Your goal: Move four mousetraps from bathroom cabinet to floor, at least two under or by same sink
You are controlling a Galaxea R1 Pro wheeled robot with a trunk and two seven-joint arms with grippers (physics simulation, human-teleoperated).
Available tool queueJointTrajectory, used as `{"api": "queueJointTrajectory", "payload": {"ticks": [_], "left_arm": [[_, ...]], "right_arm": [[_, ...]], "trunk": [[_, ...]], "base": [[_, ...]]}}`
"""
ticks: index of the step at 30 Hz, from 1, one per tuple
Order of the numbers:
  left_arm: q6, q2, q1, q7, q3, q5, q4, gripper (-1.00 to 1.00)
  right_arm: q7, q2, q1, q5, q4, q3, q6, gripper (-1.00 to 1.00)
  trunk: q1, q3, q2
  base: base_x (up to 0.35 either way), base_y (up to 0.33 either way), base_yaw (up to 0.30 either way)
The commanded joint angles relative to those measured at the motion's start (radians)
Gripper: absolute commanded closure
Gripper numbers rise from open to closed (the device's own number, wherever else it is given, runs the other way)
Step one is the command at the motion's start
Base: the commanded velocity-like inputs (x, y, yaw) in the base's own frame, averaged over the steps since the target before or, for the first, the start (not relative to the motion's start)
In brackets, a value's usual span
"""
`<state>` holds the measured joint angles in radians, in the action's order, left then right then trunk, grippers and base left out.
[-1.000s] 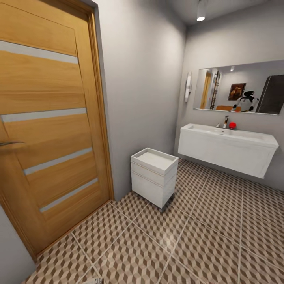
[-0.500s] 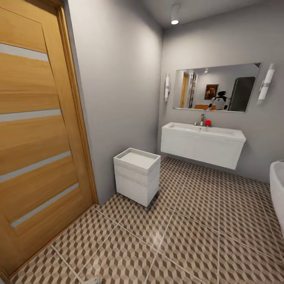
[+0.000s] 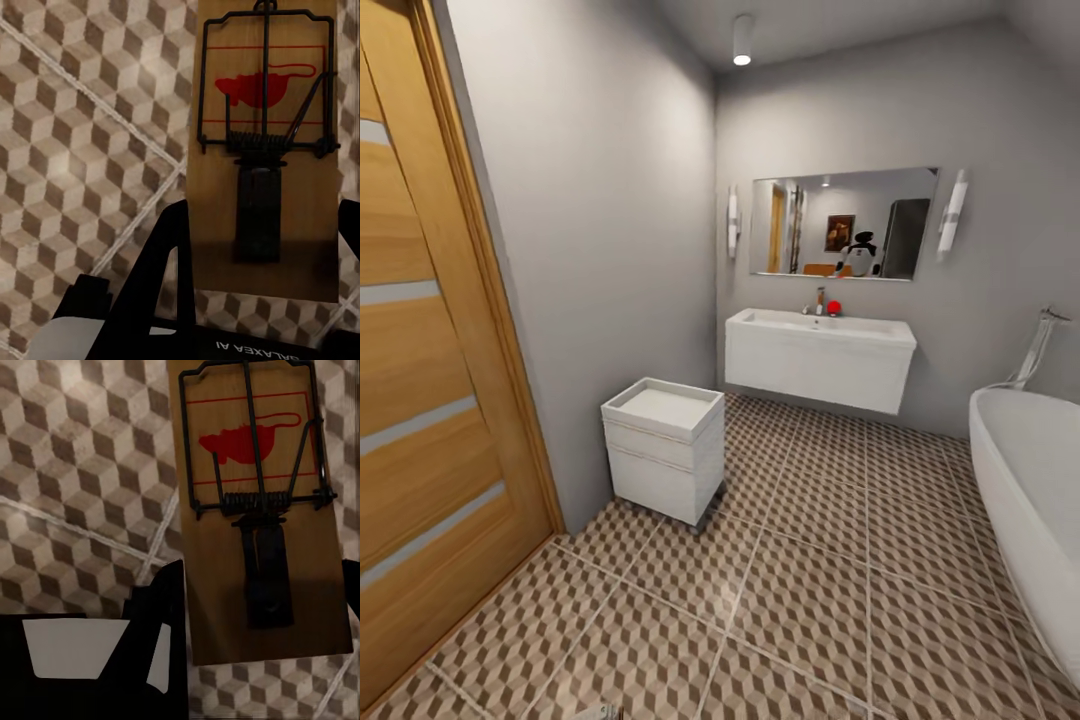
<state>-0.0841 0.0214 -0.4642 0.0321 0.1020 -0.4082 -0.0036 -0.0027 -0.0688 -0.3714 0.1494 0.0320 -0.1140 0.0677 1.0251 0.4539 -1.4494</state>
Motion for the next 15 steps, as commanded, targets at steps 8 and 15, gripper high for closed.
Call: {"api": "queueJointTrajectory", "payload": {"ticks": [8,15], "left_arm": [[-0.003,0.000,-0.001,0.004,0.008,-0.010,-0.001,1.00],[-0.003,0.000,-0.001,0.005,0.008,-0.011,-0.001,1.00]], "right_arm": [[0.001,0.000,-0.001,0.009,0.002,-0.008,0.001,1.00],[0.001,0.000,-0.001,0.009,0.002,-0.009,0.001,1.00]], "trunk": [[0.000,0.001,-0.001],[0.000,0.001,-0.001]], "base": [[0.000,0.000,-0.300],[0.000,0.000,-0.300]]}}
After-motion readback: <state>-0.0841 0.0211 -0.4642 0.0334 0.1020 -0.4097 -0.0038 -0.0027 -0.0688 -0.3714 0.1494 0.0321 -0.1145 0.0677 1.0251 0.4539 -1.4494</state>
